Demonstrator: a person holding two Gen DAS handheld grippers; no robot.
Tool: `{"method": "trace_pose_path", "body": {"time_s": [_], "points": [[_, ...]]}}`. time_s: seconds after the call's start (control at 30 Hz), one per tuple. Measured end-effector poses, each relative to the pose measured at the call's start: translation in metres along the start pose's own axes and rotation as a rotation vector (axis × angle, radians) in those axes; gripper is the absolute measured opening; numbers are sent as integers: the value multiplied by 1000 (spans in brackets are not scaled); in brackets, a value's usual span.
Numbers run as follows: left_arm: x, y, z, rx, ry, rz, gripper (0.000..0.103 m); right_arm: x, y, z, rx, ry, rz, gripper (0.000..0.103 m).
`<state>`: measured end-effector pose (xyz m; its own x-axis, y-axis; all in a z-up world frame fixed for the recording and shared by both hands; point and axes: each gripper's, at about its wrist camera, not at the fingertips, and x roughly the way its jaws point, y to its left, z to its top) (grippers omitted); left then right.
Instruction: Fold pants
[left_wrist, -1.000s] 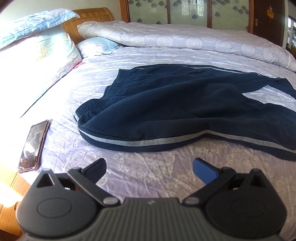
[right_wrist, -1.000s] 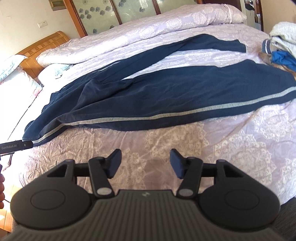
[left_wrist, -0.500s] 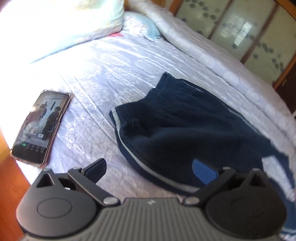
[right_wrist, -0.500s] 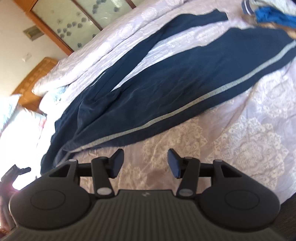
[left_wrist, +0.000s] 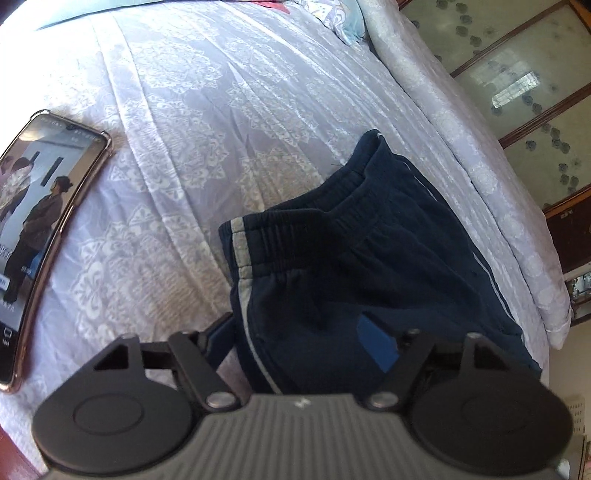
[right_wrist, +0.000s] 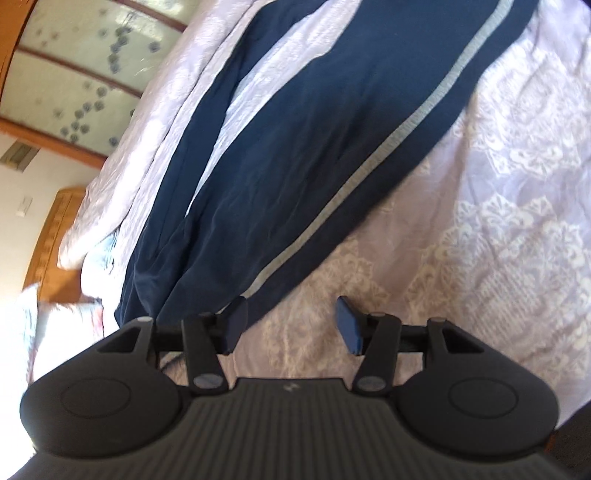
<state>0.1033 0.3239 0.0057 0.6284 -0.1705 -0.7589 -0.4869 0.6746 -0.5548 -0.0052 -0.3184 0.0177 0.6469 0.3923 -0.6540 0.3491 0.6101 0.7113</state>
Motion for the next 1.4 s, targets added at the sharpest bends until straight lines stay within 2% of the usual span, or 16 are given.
{"method": "trace_pose_path", "body": {"time_s": [0.07, 0.13, 0.27, 0.3, 0.37, 0.4, 0.6, 0.73, 0.8, 0.87, 0.9, 1.0, 1.1, 1.2, 1.3, 1.4], "points": [[6, -2, 2, -6, -10, 35, 34, 2, 4, 3, 6, -18, 6, 56], [11, -3, 5, -12, -18, 62, 22, 6, 9, 7, 12, -35, 13, 56], [4, -2, 11, -64, -54, 52, 14, 20, 18, 13, -12, -71, -1, 49], [-1, -1, 14, -78, -67, 43, 14, 23, 23, 15, -41, -77, -23, 31], [-16, 4, 20, -112, -81, 2, 13, 21, 27, 18, -97, -82, -89, 12], [-26, 5, 22, -121, -86, -21, 13, 18, 23, 18, -97, -84, -82, 9], [-75, 1, 27, -58, -167, -20, 12, -43, 43, 0, -161, -77, 16, 8], [-99, 35, 28, -125, -200, 11, 12, -69, 46, -32, -225, -13, 23, 8], [-95, 53, 27, -145, -177, 67, 14, -66, 35, -48, -207, 54, 5, 8], [-82, 62, 23, -145, -121, 160, 35, -51, 17, -62, -174, 148, -54, 10], [-76, 62, 19, -139, -112, 215, 39, -42, 8, -63, -140, 192, -75, 13], [-85, 63, 3, -124, -136, 216, 50, -47, -9, -52, -26, 210, 16, 22], [-111, 55, -16, -103, -199, 185, 50, -78, -7, -41, -135, 99, -22, 26], [-137, 32, -37, -23, -275, 167, 50, -119, -22, -17, -207, -120, -145, 26], [-143, -3, -52, 87, -296, 145, 50, -150, -63, 12, -127, -314, -244, 26], [-131, -45, -69, 196, -255, 93, 50, -165, -101, 37, -14, -424, -275, 26]]}}
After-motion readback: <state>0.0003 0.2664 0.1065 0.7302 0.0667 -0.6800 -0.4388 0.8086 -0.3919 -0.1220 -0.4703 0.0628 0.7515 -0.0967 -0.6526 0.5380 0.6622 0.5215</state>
